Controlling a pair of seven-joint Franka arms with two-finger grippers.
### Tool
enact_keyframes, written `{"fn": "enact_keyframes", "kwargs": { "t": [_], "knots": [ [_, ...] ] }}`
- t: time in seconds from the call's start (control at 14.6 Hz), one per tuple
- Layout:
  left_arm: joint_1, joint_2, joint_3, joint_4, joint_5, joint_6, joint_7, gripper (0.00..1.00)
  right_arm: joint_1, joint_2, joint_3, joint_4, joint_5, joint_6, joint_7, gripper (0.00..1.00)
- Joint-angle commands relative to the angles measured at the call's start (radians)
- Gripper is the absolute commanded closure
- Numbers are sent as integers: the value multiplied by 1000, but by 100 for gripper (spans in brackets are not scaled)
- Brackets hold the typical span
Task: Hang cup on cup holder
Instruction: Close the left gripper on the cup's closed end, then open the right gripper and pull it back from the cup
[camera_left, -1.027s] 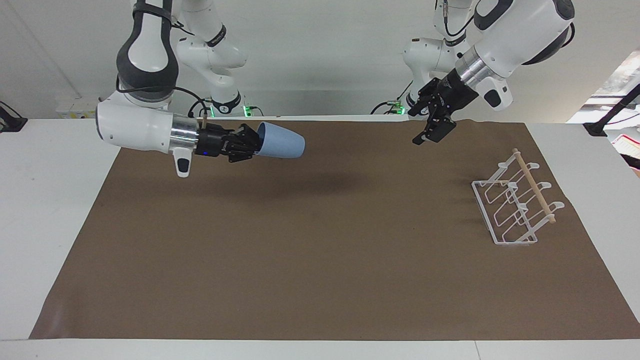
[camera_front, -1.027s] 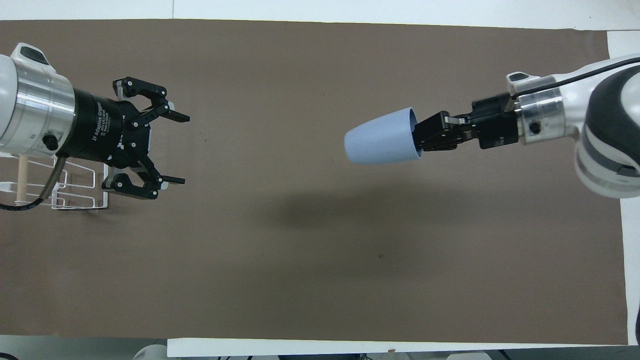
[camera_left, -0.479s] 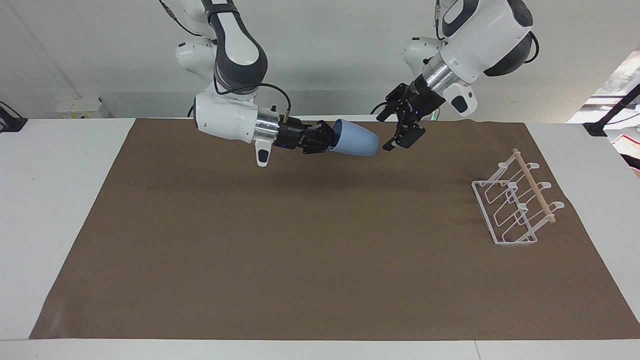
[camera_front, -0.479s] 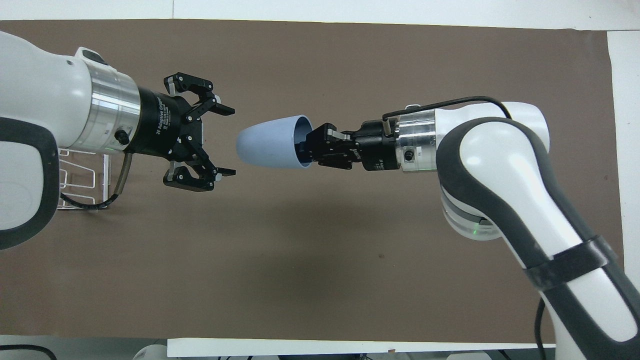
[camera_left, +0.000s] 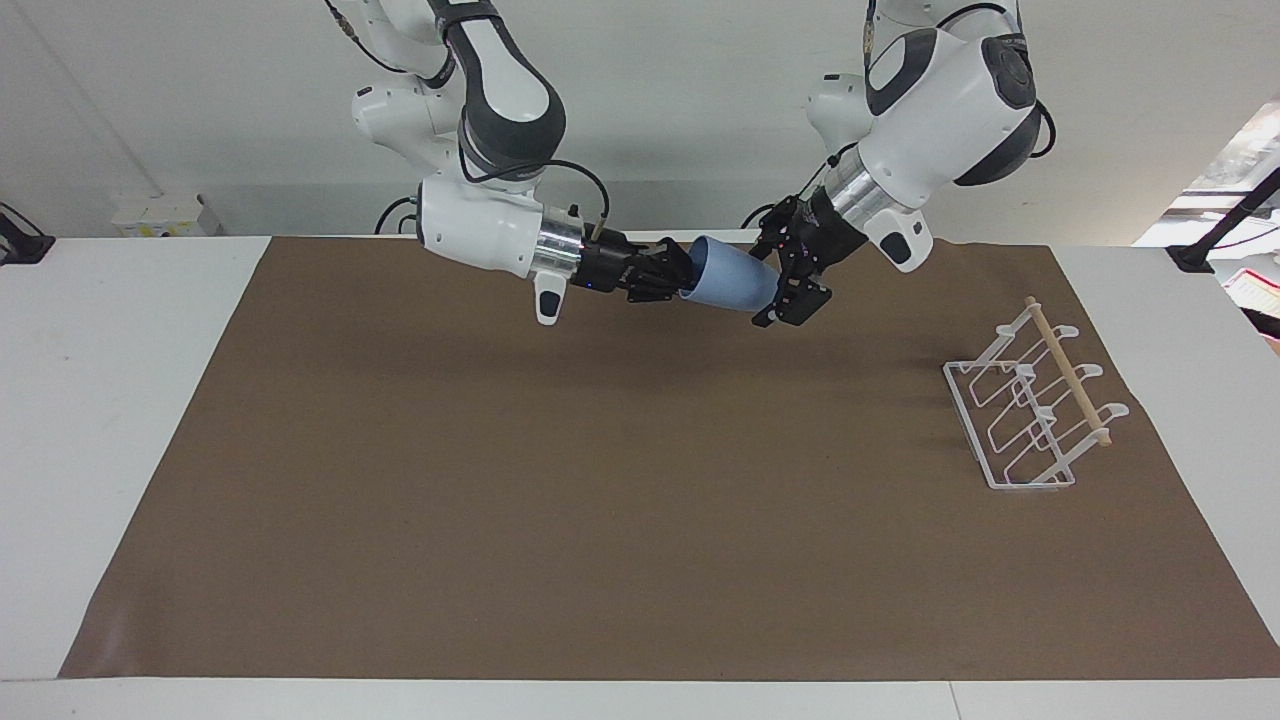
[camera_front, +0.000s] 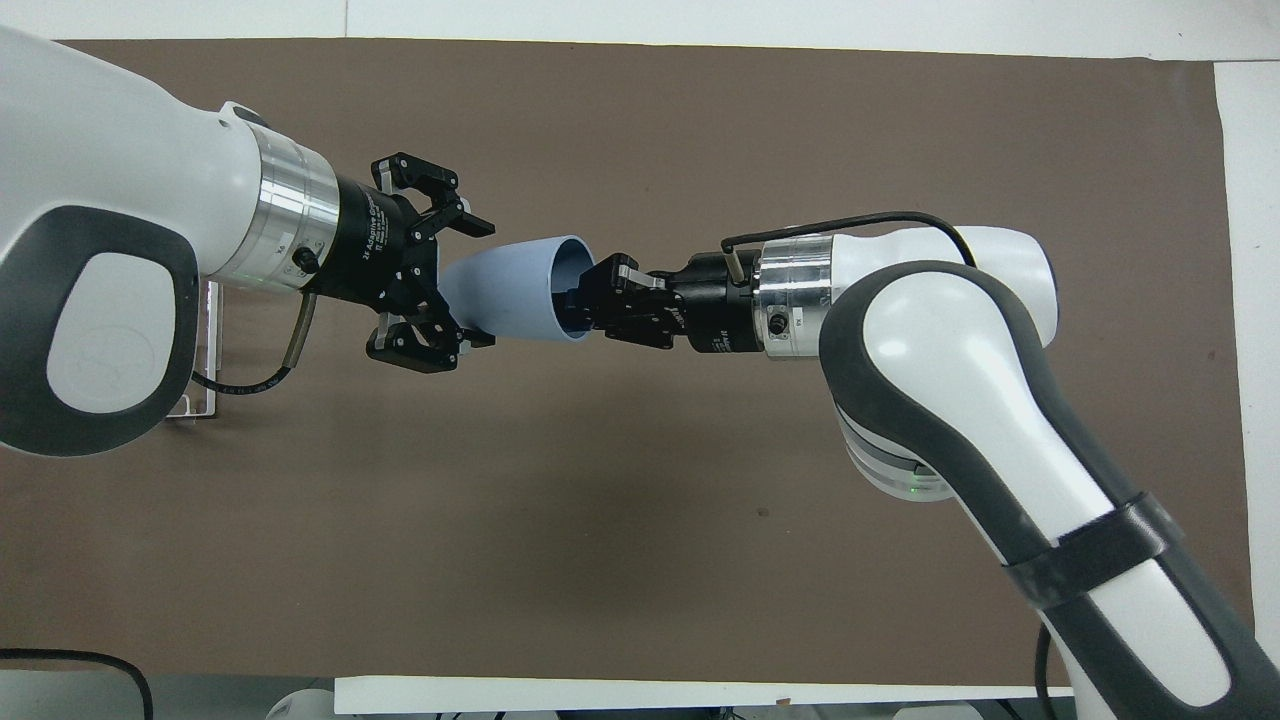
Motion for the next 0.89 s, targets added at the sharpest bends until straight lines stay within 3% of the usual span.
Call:
{"fn": "enact_keyframes", "kwargs": {
  "t": [0.0,0.34,0.41,0.55,0.68,0.82],
  "knots": [
    [-17,8,2,21,-9,5,-11,96,-1,-19,2,-16,26,7,9,100],
    [-28,8,2,21,-13,6,-9,100,-1,-19,2,-16,26,7,12,99],
    [-28,8,2,21,-12,3,-9,100,-1,-19,1,-14,26,7,21,89],
    [-28,8,6,22,2,-12,-12,100,-4,-19,1,-11,26,8,44,5],
    [-18,8,8,24,57,-54,-12,100,-39,-18,-2,-7,25,-13,44,1],
    [-7,4,14,12,170,-89,-11,100,-150,-19,-5,-2,8,-131,40,1]
  ]
}}
